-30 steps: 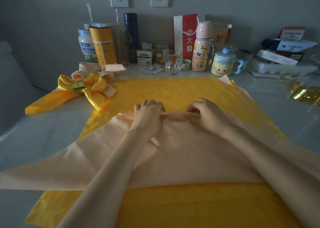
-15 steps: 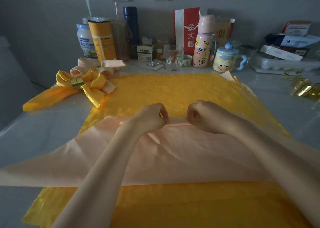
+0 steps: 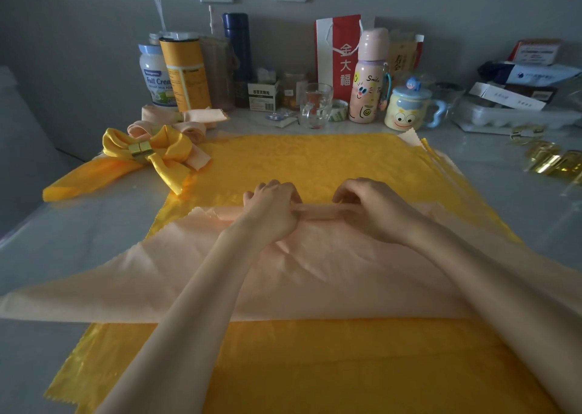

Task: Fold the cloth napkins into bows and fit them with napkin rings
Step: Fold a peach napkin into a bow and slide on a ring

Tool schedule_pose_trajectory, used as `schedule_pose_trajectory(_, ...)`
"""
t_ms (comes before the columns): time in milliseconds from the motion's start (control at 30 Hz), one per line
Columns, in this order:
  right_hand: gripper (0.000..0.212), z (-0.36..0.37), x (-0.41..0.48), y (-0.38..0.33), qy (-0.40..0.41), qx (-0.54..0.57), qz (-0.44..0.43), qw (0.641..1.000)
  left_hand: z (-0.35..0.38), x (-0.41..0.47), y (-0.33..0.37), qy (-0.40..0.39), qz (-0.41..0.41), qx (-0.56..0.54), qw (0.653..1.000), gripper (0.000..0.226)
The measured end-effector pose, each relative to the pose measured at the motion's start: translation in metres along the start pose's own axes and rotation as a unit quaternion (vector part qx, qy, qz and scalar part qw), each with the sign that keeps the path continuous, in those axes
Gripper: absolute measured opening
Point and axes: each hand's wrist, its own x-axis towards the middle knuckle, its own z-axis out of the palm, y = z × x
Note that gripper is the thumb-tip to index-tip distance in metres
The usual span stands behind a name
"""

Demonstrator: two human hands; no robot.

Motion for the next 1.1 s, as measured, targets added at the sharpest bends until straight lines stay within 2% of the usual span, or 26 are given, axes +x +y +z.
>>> schedule_pose_trajectory(100,0.013,0.002,-0.001,-0.002,0.013,-0.04,-0.032,0.999,0.0,-0.002,0.004,0.021,0.022,0.022,0.999,0.021)
schedule_pose_trajectory(233,0.014,-0.001,-0.004,-0.008,-0.002,-0.076,-0.056,0.996,-0.009,-0.005,0.005,-0.007,0.03,0.001,1.0,0.019)
schedule_pose_trajectory(400,0.021,0.001,-0.007,-0.015,-0.005,-0.231,-0.116,0.966,-0.011,-0.006,0.004,-0.022,0.018,-0.037,0.999,0.016)
schedule_pose_trajectory(500,0.029,-0.003,-0.012,-0.023,-0.086,-0.299,-0.103,0.945,-0.011,-0.005,0.004,-0.051,0.01,-0.045,0.998,0.008)
schedule_pose_trajectory(600,0.033,-0.018,-0.014,-0.031,-0.179,-0.265,-0.023,0.947,-0.013,-0.005,0.006,-0.083,-0.003,-0.034,0.996,0.016)
schedule_pose_trajectory(633,0.029,-0.019,-0.013,-0.032,-0.169,-0.251,-0.02,0.953,-0.013,-0.005,0.005,-0.091,-0.008,-0.035,0.995,0.017)
schedule_pose_trajectory(700,0.022,-0.009,-0.01,-0.029,-0.096,-0.194,-0.039,0.976,-0.013,-0.004,0.003,-0.095,-0.013,-0.054,0.994,0.014)
schedule_pose_trajectory(767,0.026,0.009,-0.008,-0.024,-0.047,-0.085,-0.02,0.995,-0.012,-0.005,0.002,-0.098,-0.018,-0.061,0.993,0.014)
schedule_pose_trajectory(800,0.032,0.019,-0.007,-0.02,-0.043,-0.065,-0.009,0.997,-0.011,-0.005,0.002,-0.103,-0.019,-0.056,0.993,0.018)
schedule_pose_trajectory(867,0.05,0.032,-0.006,-0.014,-0.067,-0.123,-0.006,0.99,-0.009,-0.004,0.003,-0.11,-0.02,-0.049,0.992,0.025)
schedule_pose_trajectory(933,0.048,0.033,-0.004,-0.012,-0.093,-0.146,0.01,0.985,-0.011,-0.005,0.002,-0.109,-0.017,-0.053,0.992,0.027)
schedule_pose_trajectory(1100,0.036,0.004,-0.007,-0.007,-0.128,-0.028,0.021,0.991,-0.019,-0.008,-0.004,-0.124,-0.011,-0.103,0.987,0.027)
